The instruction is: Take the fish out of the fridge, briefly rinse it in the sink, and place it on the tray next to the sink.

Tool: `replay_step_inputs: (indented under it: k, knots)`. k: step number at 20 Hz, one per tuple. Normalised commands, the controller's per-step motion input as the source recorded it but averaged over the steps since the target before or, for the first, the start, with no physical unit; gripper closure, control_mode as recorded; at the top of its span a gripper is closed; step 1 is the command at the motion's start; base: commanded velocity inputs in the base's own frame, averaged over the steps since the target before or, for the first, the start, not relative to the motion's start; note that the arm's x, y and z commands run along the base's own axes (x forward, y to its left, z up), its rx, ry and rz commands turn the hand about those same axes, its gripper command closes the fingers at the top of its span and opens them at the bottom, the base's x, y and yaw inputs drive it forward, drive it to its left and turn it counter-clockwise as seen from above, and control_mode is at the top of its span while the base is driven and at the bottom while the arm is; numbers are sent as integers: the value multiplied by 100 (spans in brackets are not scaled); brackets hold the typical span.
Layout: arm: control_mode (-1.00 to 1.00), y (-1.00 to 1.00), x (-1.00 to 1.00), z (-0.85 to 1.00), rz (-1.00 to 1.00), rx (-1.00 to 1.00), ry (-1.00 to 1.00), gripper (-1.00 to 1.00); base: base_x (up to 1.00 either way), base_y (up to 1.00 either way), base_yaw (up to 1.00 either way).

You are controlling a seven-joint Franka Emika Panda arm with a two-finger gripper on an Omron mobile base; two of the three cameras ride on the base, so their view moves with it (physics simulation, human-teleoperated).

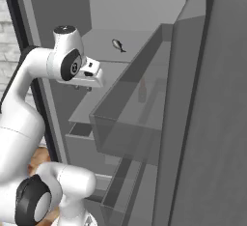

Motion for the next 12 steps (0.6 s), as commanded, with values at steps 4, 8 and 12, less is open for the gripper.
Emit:
replay_step_inputs:
  k: [4, 8, 12]
  knots:
    - [-100, 0, 0, 0, 0, -1, -3, -100, 0, 0, 0]
    - [-100, 0, -28, 23, 0, -2, -33, -100, 0, 0, 0]
    - [-100, -1, -63, 43, 0, -3, -43, -100, 0, 0, 0]
